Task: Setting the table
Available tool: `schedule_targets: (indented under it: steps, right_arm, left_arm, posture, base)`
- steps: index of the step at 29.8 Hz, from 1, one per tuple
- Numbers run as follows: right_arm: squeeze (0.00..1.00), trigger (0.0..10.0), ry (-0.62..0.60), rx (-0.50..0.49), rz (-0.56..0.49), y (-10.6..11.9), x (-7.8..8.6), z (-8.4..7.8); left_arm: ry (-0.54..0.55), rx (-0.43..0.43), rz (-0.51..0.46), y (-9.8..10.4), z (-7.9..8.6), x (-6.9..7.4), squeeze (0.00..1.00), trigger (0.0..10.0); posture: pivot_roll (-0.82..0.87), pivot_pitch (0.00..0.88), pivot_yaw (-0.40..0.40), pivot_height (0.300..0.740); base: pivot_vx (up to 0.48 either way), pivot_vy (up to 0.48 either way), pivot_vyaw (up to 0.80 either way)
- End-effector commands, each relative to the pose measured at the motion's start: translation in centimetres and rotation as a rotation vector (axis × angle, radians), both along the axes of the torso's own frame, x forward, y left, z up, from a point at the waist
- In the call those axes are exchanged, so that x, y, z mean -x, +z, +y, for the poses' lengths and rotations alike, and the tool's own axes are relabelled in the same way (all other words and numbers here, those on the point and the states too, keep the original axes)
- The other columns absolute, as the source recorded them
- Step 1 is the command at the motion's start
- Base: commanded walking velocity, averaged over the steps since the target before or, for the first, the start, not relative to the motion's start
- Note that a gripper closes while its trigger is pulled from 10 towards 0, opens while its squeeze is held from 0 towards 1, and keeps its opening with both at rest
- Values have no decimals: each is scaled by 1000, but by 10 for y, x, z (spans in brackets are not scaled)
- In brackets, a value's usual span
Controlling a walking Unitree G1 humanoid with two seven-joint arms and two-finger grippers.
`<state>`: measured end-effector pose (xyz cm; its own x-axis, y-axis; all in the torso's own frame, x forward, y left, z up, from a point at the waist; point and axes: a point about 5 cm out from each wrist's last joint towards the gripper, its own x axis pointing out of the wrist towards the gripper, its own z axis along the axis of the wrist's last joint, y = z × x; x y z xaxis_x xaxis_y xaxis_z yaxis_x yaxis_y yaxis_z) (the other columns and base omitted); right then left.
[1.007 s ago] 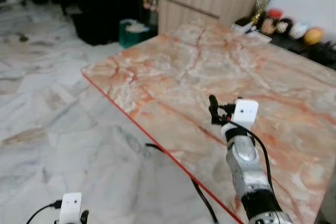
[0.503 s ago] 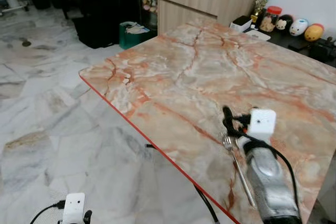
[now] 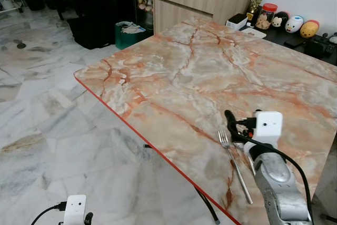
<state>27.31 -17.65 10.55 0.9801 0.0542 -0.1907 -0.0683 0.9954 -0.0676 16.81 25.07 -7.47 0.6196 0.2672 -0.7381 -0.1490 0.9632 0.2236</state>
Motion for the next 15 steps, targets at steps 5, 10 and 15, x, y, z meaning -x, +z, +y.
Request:
schedule_targets:
  steps: [5,10,15]
  right_arm:
    - [0,10000,191,35,153,0,15,10]
    - [0,10000,171,68,191,4,15,7]
    - [0,10000,79,27,259,1,17,1]
  left_arm:
    - [-4,-3,28,-3,-1,7,0,10000]
    - [-7,-2,26,-2,1,5,0,10000]
    - [-8,0,24,-2,0,4,0,10000]
  posture:
    - [16,0,-23,740]
    - [14,0,-24,740]
    - [15,0,-26,740]
  base:
    - [0,0,0]
    - [0,0,0]
    - [0,0,0]
